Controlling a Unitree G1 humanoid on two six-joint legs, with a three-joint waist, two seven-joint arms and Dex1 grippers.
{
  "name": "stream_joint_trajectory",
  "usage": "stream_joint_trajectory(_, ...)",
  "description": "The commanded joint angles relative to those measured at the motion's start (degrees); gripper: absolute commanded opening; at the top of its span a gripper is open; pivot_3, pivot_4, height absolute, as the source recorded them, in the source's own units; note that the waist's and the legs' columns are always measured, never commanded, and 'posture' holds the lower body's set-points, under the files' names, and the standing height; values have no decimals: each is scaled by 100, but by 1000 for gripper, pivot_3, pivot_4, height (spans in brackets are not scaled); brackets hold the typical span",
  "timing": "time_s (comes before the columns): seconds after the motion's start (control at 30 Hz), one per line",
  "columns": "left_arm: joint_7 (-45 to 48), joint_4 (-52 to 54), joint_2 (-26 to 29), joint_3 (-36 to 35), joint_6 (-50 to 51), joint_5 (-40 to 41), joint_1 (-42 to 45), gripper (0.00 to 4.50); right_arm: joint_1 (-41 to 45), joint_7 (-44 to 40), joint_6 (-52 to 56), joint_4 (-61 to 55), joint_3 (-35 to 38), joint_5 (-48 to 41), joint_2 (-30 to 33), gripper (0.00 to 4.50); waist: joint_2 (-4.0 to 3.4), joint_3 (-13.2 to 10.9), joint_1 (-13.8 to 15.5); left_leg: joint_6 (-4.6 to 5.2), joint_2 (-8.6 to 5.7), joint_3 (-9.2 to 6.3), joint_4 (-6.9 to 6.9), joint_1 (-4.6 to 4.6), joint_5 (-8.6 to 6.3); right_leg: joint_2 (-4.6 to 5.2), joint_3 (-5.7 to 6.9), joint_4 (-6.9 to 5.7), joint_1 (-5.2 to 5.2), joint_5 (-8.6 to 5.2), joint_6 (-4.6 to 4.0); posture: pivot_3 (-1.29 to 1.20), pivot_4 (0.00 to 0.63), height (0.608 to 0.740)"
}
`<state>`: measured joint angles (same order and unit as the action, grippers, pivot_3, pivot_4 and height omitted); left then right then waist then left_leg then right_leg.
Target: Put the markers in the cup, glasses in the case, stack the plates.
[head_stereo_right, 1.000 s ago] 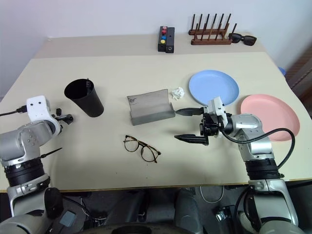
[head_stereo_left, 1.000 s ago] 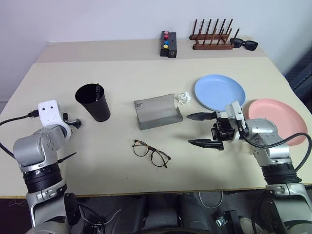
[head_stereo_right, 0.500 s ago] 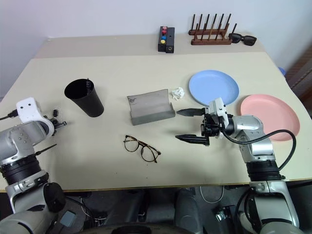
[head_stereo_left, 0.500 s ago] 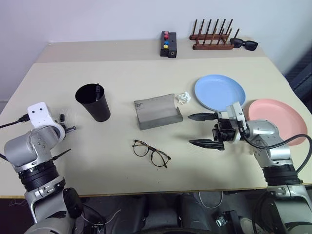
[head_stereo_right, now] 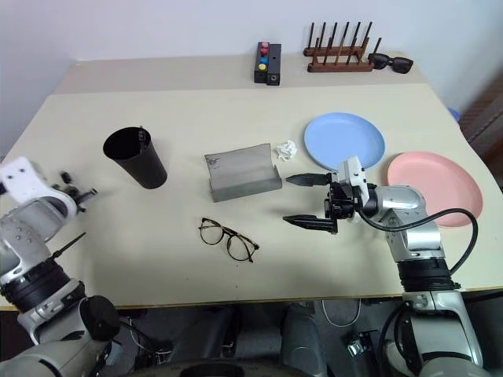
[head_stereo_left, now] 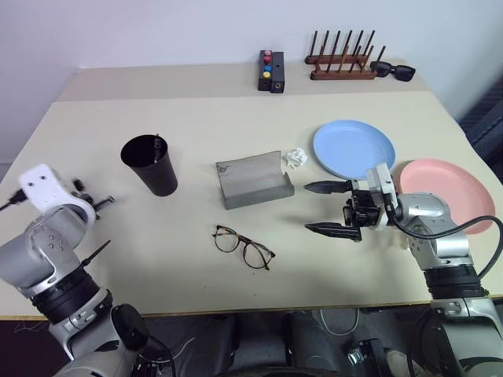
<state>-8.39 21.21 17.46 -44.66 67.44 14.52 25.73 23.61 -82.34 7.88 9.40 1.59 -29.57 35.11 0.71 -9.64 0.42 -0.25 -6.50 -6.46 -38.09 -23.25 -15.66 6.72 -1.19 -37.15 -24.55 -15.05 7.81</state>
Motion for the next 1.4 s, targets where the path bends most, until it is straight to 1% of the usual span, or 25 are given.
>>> stream_joint_trajectory(0.03,42,529,183,31,-1011,-181,-246,77,164,39,-59,-30,164,-63,32,4500,-1,1,11,0,0,0,0,0,0,0,0,0,0,0,0,0,150,740)
stream_joint_trajectory(0.1,132,563,92,-231,-1497,18,-288,77,207,52,-59,-1,160,-55,13,4500,-1,1,27,0,0,0,0,0,0,0,0,1,1,0,0,0,150,740)
stream_joint_trajectory(0.23,520,495,343,25,-2277,55,-465,77,287,147,-69,45,170,-50,-53,4500,3,1,40,0,-2,-2,-4,0,0,2,2,4,7,0,0,0,150,740)
stream_joint_trajectory(0.33,1052,294,450,221,-3071,479,-31,77,374,321,-15,33,213,-102,-134,4500,4,1,51,0,-2,-4,-5,0,0,2,4,3,8,0,-1,0,150,740)
stream_joint_trajectory(0.53,1575,-179,635,859,-4014,680,632,77,465,614,222,-79,376,-305,-221,4500,4,1,22,1,-2,-5,-5,0,0,2,10,7,8,3,-4,0,150,740)
stream_joint_trajectory(0.6,1683,-412,637,1011,-4217,727,715,77,480,697,315,-134,438,-398,-248,4500,4,1,6,1,-1,-5,-3,0,0,1,9,7,7,2,-4,0,150,740)
stream_joint_trajectory(0.73,2016,-806,543,1454,-4657,728,589,77,461,786,309,-211,549,-492,-285,4500,3,2,4,2,0,-5,-2,0,0,0,9,5,5,3,-4,0,150,740)
stream_joint_trajectory(0.83,2283,-938,510,1746,-4938,735,480,77,458,858,316,-264,619,-544,-306,4500,3,2,12,2,-1,-4,-3,-1,0,0,8,5,5,3,-4,0,150,740)
stream_joint_trajectory(1.03,2483,-1180,435,2176,-5458,618,322,77,486,941,359,-358,724,-714,-321,4500,3,2,23,2,-2,-4,-4,-1,0,1,7,6,6,3,-4,0,150,740)
stream_joint_trajectory(1.13,2527,-1226,447,2281,-5621,611,249,77,547,987,416,-384,790,-805,-335,4500,3,2,20,2,-1,-4,-4,0,0,1,8,5,6,3,-4,0,150,740)
stream_joint_trajectory(1.4,2740,-866,616,2359,-5789,639,-122,77,539,1025,453,-426,814,-868,-309,4500,3,2,16,2,-1,-4,-2,-1,0,1,6,5,5,3,-4,0,150,740)
